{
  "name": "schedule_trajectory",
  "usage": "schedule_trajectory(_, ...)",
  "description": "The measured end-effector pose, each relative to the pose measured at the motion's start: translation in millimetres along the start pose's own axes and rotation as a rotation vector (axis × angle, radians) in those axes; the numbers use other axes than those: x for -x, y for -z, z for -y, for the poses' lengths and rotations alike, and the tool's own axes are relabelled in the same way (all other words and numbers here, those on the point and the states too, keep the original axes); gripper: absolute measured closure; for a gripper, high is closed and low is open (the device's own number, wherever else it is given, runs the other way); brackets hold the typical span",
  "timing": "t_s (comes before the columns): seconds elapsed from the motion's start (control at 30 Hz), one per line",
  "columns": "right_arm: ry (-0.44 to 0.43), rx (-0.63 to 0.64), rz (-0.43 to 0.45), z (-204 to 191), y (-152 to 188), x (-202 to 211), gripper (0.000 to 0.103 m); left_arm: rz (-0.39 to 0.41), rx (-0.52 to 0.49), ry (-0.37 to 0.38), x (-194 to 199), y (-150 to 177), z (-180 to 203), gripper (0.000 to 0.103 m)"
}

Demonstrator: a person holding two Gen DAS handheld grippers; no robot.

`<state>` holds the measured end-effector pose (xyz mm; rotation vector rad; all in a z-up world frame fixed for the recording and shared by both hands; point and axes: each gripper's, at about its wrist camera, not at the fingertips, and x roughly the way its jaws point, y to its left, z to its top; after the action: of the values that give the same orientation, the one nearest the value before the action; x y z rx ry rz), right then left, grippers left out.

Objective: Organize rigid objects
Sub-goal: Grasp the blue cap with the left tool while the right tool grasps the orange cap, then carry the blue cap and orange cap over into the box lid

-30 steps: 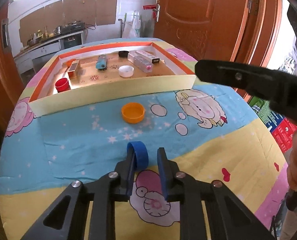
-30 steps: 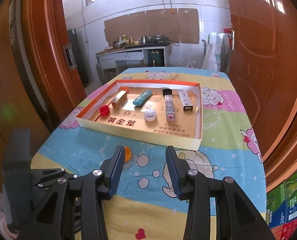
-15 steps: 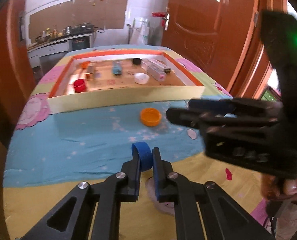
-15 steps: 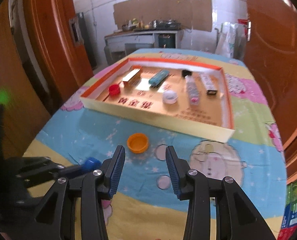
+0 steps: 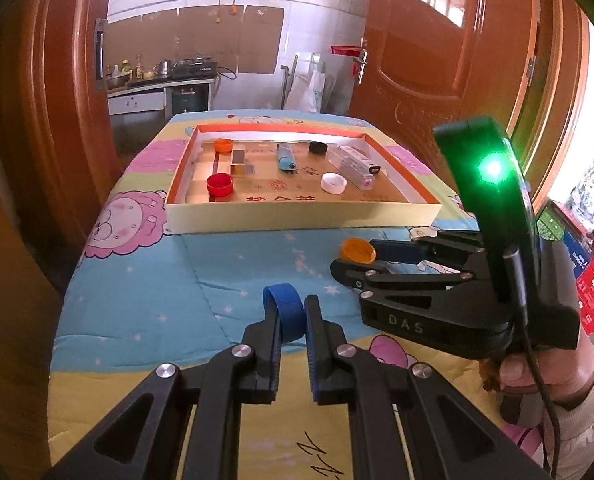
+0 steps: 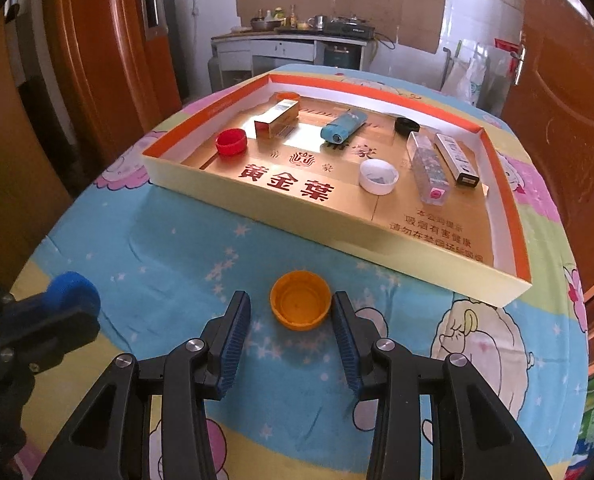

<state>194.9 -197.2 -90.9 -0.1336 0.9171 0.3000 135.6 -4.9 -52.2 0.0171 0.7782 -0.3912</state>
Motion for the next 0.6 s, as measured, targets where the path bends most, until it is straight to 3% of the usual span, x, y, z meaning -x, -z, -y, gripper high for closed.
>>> schedule_trajectory(0.03,0.009,0.012,0.000,-2,0,-1,0.073,0.001,-0.001,-0.005,1,0,0,0.092)
schedule_trajectory(0.6,0.012,0.020,0.040,-2,2,11,0.073,0.008,0.000,-0.013,1,1,0,0.092)
